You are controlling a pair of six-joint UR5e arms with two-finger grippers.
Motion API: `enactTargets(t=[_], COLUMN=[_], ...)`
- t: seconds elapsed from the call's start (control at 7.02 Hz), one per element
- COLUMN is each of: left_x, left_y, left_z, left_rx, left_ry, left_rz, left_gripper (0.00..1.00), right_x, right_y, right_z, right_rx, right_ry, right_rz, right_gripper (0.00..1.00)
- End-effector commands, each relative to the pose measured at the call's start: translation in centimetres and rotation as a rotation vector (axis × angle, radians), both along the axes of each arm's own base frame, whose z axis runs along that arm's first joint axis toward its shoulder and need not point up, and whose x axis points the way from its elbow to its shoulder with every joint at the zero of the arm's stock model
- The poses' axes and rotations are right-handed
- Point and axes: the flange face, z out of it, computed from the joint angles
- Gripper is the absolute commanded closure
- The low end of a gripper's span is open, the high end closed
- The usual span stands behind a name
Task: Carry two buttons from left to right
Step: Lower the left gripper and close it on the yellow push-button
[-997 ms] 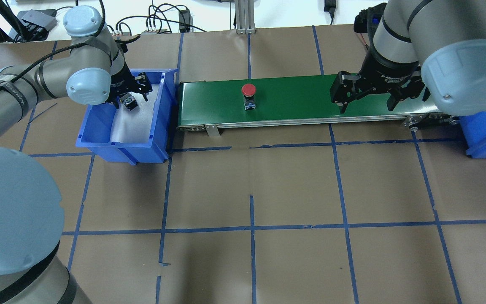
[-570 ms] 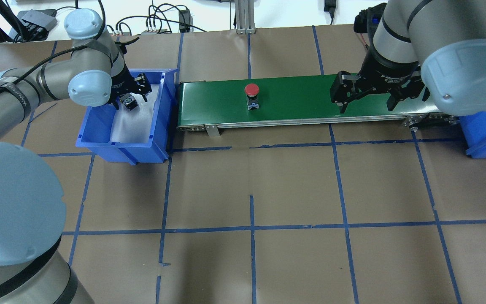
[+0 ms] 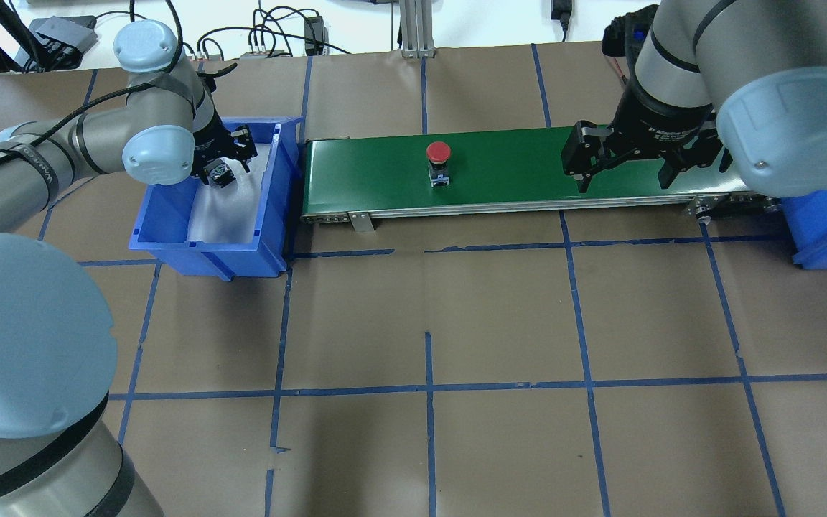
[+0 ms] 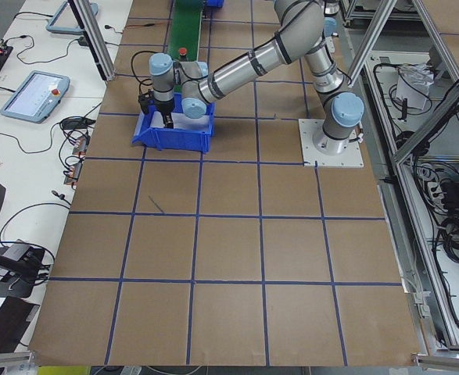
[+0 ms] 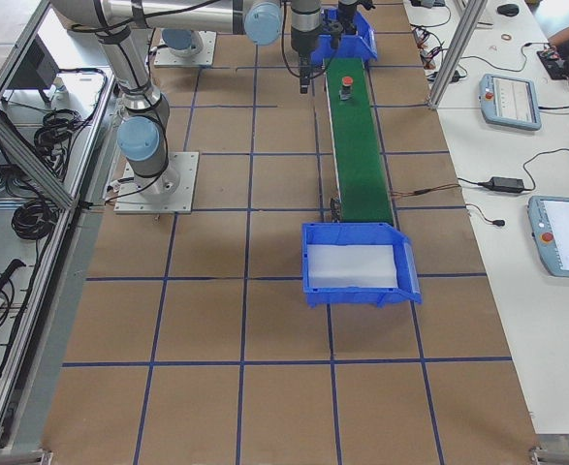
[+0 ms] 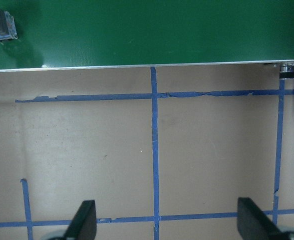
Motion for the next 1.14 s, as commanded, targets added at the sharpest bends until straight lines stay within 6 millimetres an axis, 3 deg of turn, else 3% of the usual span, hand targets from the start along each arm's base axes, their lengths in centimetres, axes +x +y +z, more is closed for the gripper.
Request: enactTargets(t=[0.0,0.57,0.85,1.0], left_x=[0.0,-0.1,0.1,0.1], left_y=[0.2,0.5,-0.6,-0.4], left_z=[1.9,2.0,1.6,1.4], left_rx=[-0.023,-0.017,-0.021,-0.019], left_ry=[-0.003,0.003,-0.01,-0.007], left_rz=[0.003,-0.008,-0.003,0.003], left_gripper=[0.48,0.48,0.11,0.08], right_x=[0.0,0.0,0.0,0.0], right_y=[0.0,0.0,0.0,0.0], right_z=[0.0,0.0,0.0,0.0], right_rx=[0.0,0.0,0.0,0.0], right_ry=[0.0,0.0,0.0,0.0], right_rz=[0.0,0.0,0.0,0.0], right_gripper=[0.0,0.0,0.0,0.0])
